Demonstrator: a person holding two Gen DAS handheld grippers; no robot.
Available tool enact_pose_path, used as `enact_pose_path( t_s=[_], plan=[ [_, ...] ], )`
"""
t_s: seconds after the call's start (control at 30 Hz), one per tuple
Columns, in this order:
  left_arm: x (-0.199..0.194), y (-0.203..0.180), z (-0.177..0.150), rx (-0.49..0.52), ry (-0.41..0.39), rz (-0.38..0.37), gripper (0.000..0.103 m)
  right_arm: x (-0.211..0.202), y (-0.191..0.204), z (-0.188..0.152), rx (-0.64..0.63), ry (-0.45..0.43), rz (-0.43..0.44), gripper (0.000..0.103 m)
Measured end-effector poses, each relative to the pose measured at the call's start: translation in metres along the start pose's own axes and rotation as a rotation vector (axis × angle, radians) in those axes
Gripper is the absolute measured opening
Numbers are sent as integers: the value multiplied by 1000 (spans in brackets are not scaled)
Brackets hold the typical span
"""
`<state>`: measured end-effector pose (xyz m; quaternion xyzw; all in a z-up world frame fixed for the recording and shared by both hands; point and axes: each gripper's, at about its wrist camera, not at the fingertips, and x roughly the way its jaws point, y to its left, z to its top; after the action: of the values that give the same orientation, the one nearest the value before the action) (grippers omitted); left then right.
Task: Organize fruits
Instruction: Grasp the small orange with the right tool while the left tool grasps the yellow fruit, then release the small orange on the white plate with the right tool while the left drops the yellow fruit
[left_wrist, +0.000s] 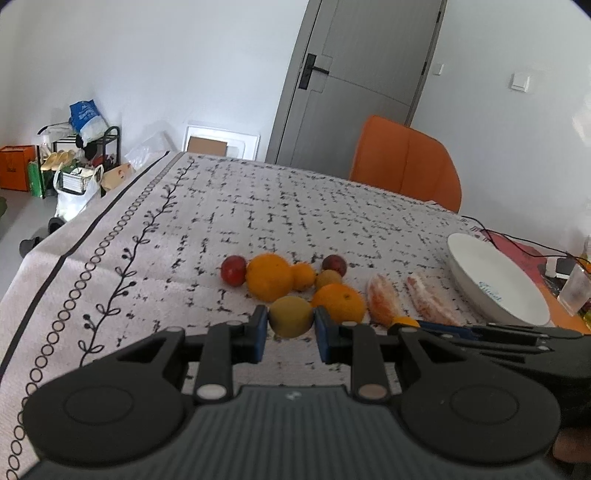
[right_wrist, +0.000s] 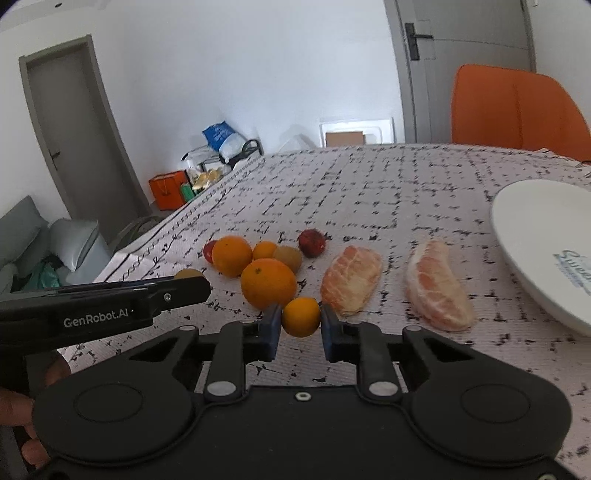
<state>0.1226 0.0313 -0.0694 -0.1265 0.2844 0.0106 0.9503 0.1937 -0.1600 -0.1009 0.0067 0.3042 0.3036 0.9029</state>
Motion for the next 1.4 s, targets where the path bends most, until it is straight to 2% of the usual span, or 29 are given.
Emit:
enact_pose_path(
  t_s=[0.2,0.63,1.0,1.4],
  plan=[
    [-16,-19,9,26,-45,-21,26,-31,-11,2,20,-59,-39,21],
    [-33,-72,17,110,-89,-130,26,-81,-35,2,67,-152,-146,21],
    [-19,-110,18,164,-76,-193,26,-115,-68,0,105,-217,-244,21],
    [0,-149,21,216,-66,-232,26,-126,-101,-8,144,-243,-295,22]
  ],
)
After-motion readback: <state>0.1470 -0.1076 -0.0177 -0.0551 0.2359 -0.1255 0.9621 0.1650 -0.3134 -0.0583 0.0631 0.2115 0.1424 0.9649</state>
